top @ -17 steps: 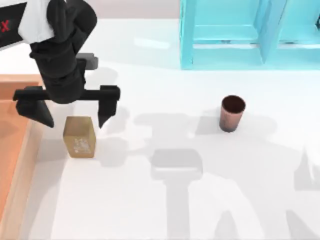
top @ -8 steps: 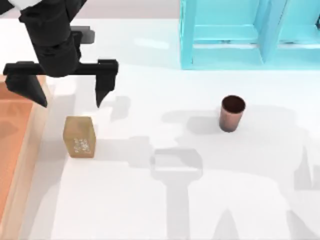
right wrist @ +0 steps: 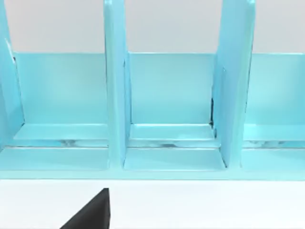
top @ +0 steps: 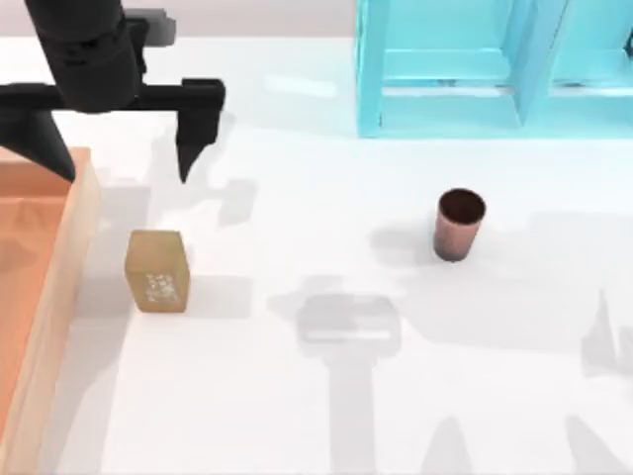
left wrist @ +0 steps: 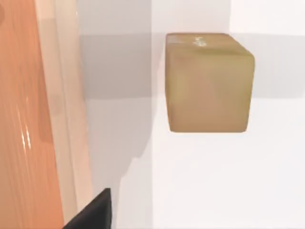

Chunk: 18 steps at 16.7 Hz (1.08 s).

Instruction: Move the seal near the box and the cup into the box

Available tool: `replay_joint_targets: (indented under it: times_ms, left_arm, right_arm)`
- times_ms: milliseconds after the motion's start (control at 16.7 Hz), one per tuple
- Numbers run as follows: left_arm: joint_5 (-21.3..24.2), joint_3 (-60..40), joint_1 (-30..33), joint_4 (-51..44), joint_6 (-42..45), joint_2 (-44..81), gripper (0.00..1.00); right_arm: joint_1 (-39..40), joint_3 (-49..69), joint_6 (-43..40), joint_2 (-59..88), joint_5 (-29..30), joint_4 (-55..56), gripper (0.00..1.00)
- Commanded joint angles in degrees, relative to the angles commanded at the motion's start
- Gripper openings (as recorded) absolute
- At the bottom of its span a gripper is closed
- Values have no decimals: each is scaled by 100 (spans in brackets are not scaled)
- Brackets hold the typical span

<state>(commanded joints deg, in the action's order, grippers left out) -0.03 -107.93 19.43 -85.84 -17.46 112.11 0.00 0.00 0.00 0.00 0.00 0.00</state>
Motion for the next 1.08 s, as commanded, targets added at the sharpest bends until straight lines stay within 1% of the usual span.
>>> replay_joint_targets:
  times_ms: [120, 240, 420, 660, 780, 900, 1080]
  left_arm:
    - [-6, 0, -2, 20, -14, 31, 100]
    - [-122, -208, 207, 97, -221, 239, 100]
    - [-485, -969, 924, 370, -916, 971, 100]
    - [-1131, -2371, 2284, 893, -2096, 2216, 100]
    - [-1425, -2900, 2843, 1138, -2610, 2732, 100]
    - [-1628, -3218, 3164, 1308, -2928, 3053, 100]
    - [-1686, -3300, 3246, 1355, -3009, 3135, 100]
  right_arm:
    - [0, 0, 0, 0, 0, 0, 100]
    - [0, 0, 0, 0, 0, 0, 100]
    - [0, 0, 0, 0, 0, 0, 100]
    - [0, 0, 0, 0, 0, 0, 100]
    - [0, 0, 0, 0, 0, 0, 100]
    - [0, 0, 0, 0, 0, 0, 100]
    - [0, 0, 0, 0, 0, 0, 100]
